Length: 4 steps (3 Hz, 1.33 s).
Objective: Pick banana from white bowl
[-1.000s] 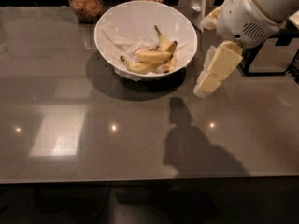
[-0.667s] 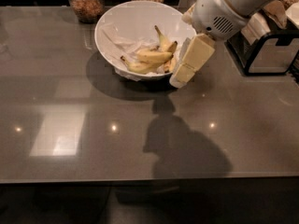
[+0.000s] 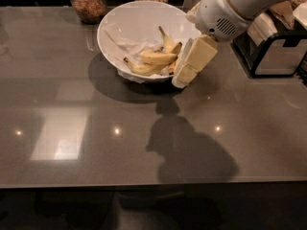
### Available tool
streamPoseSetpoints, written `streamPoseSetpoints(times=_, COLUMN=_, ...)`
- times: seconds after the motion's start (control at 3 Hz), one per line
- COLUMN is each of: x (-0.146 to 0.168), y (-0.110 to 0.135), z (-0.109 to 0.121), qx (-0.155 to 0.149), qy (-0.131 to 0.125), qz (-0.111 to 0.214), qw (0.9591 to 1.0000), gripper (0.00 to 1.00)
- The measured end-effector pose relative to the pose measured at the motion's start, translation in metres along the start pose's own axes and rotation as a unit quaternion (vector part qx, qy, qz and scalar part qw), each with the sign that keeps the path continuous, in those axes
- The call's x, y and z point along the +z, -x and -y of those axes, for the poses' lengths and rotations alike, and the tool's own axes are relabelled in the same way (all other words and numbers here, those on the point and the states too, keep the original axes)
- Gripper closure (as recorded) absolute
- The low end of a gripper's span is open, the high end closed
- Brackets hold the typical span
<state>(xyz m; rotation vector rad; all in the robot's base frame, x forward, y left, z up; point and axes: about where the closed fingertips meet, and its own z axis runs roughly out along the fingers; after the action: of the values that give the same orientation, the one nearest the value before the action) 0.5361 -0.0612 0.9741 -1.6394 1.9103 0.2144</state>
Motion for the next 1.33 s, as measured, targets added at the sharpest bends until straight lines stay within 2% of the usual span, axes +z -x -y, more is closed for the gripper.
streamPoseSetpoints(times=0.33, x=0.023, y=0.015, z=0.021, qx=-0.011, qy=-0.012, qz=0.027, qw=0.9995, gripper=0.0)
streamPoseSetpoints(times=0.67, x=0.048, y=0.028, z=0.039, qx=-0.025, qy=-0.011, qz=0.041, qw=0.9988, gripper=0.19)
streamPoseSetpoints(times=1.33, x=0.086, y=0.028, z=0.054, qx=-0.024, qy=-0.001, qz=0.033, qw=0.9992, gripper=0.62)
